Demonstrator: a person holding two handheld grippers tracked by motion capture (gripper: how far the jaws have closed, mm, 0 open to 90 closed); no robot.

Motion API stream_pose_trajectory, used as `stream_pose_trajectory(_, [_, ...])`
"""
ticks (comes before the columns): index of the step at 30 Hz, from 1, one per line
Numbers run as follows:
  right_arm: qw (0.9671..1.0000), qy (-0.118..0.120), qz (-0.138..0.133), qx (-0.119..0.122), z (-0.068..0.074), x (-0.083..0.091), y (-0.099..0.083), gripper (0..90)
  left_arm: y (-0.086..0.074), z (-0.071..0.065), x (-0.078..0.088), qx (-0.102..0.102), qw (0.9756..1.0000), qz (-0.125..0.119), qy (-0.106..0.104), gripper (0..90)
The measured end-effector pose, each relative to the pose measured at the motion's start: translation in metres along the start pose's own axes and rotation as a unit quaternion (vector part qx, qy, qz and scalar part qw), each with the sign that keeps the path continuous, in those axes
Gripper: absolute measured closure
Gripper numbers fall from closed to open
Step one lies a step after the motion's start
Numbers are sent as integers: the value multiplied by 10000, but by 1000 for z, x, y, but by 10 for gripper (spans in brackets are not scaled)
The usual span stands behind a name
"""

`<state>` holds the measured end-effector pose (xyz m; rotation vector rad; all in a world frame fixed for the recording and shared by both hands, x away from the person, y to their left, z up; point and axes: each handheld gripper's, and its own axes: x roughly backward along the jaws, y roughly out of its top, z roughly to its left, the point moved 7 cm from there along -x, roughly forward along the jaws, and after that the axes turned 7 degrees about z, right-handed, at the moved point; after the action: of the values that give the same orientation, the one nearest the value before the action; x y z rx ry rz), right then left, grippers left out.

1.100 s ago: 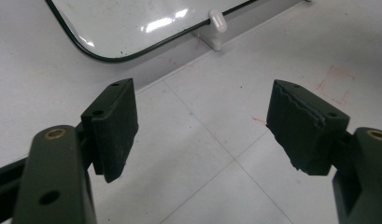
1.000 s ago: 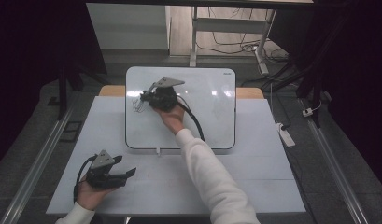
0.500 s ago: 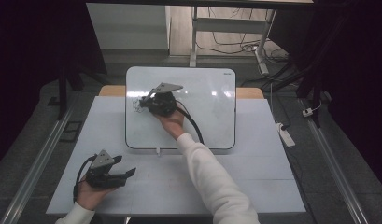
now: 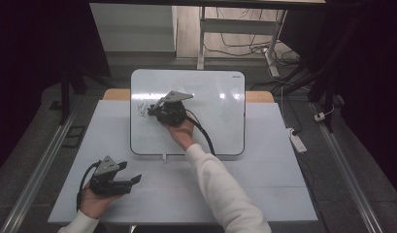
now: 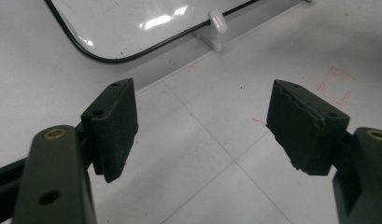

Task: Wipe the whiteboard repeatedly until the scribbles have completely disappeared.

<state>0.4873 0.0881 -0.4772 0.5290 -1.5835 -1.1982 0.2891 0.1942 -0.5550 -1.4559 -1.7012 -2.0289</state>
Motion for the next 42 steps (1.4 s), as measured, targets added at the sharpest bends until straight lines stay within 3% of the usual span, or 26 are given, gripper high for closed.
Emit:
stream_pose_trajectory(3, [9999,95,66,108,8,-7,-4,781,0,0,1,-1,10000,-5,5,257])
stream_pose_trajectory(4, [9999,125,40,62,5,-7,-1,781,0,-1,1,-1,10000,-9,13,257])
stream_pose_trajectory(7, [9996,-125,-248,-101,-9,-3,12,780,0,-1,1,10,10000,-21,5,257])
stream_pose_trajectory(9, [9995,-93,-259,-176,-8,-5,14,780,0,0,1,9,10000,-17,3,257])
stream_pose_trajectory(11, [9999,95,-16,74,6,-13,6,781,0,1,1,21,10000,-23,3,257])
stream_pose_trajectory(13, [9997,125,54,185,10,-16,4,781,0,1,1,34,10000,-25,0,257])
stream_pose_trajectory(15, [9999,39,-54,141,2,-15,10,780,0,1,2,22,10000,-36,5,257])
stream_pose_trajectory(18, [9988,-311,-373,-18,-20,-7,31,780,0,1,2,21,10000,-49,2,257])
stream_pose_trajectory(20, [9982,-355,-458,-124,-27,-5,38,780,0,1,2,33,10000,-41,-3,257])
stream_pose_trajectory(21, [9984,-347,-434,-93,-25,-6,37,780,0,2,2,40,10000,-40,-11,257])
stream_pose_trajectory(25, [9999,99,-64,103,-2,-18,18,780,-1,3,2,35,10000,-36,-6,257])
stream_pose_trajectory(27, [9998,54,-63,155,-5,-18,21,780,-1,2,2,29,10000,-47,3,257])
stream_pose_trajectory(30, [9989,-260,-391,-59,-24,-9,36,780,0,1,3,32,10000,-61,13,257])
stream_pose_trajectory(32, [9986,-273,-424,-149,-28,-8,39,780,0,2,2,48,10000,-49,-5,257])
stream_pose_trajectory(33, [9989,-248,-387,-114,-24,-10,36,780,0,2,2,38,10000,-44,-3,257])
stream_pose_trajectory(36, [9998,127,-62,107,1,-21,18,780,0,3,2,32,10000,-34,-4,257])
stream_pose_trajectory(38, [9996,209,0,205,11,-26,10,780,-1,2,2,31,10000,-45,6,257])
stream_pose_trajectory(40, [9997,169,-27,198,7,-25,14,780,-1,1,3,25,10000,-51,12,257])
stream_pose_trajectory(42, [9997,-62,-191,136,-3,-22,24,780,0,1,3,25,10000,-55,10,257])
